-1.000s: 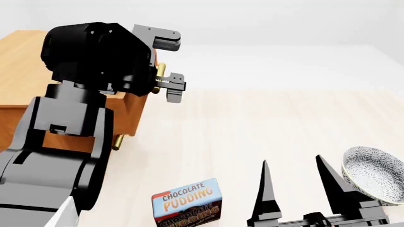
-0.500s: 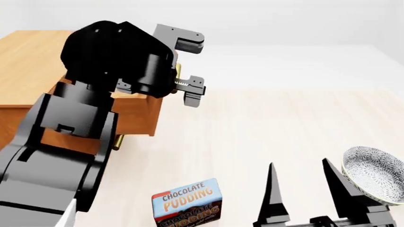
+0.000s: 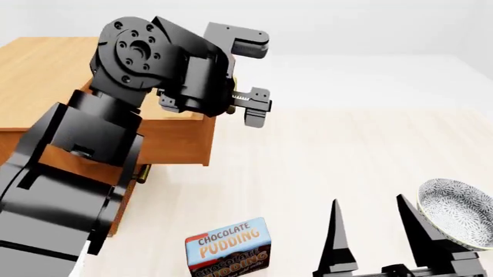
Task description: Put the butter at the back in the top drawer of the cabinet and close it.
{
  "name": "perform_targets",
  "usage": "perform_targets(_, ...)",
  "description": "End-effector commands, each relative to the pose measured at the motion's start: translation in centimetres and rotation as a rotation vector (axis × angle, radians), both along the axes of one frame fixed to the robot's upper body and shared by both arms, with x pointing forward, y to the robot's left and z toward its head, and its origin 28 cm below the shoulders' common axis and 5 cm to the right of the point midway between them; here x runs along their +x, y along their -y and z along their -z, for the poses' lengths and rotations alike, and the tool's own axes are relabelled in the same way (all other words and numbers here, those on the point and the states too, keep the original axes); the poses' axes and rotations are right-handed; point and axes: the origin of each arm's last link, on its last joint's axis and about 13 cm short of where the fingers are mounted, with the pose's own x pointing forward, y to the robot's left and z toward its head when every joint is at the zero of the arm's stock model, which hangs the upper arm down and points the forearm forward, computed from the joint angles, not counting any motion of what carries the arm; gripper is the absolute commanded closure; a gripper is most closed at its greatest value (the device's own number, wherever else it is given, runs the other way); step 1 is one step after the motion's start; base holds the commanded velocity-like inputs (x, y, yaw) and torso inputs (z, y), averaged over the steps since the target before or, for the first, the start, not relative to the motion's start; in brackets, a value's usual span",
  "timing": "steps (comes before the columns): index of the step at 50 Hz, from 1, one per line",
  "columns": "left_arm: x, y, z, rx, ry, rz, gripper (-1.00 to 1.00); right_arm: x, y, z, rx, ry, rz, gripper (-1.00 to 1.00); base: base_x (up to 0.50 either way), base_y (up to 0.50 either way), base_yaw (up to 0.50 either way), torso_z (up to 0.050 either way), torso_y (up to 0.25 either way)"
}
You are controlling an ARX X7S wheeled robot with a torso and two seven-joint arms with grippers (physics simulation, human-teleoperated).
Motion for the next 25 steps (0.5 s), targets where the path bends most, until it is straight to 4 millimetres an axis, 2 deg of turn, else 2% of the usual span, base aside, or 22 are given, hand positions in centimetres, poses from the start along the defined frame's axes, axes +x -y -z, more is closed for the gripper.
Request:
perform_targets(1, -0.7, 1.0, -1.4, -0.124, -0.014, 0.054, -1.0, 0.1, 0.1, -0.1, -0.001, -0.001, 0.002, -1.0, 0.0, 0.0, 0.0, 0.0, 0.0)
perform_targets(17, -1.1, 1.0, -1.9, -0.163, -0.005, 0.053, -1.0, -0.1, 0.1, 0.0, 0.0, 0.0, 0.002, -1.0, 0.0, 0.0, 0.0, 0.0, 0.001)
perform_targets(20, -1.1, 0.9, -1.9, -0.124, 0.09, 0.034, -1.0, -0.1, 0.1, 0.0, 0.001, 0.0, 0.002, -1.0, 0.0, 0.0, 0.0, 0.0, 0.0)
perform_targets(25, -1.5, 0.8, -3.5, -0.146, 0.327, -0.042, -1.0, -0.1, 0.0, 0.1, 0.001, -0.002, -0.001, -1.0, 0.0, 0.0, 0.0, 0.0, 0.002)
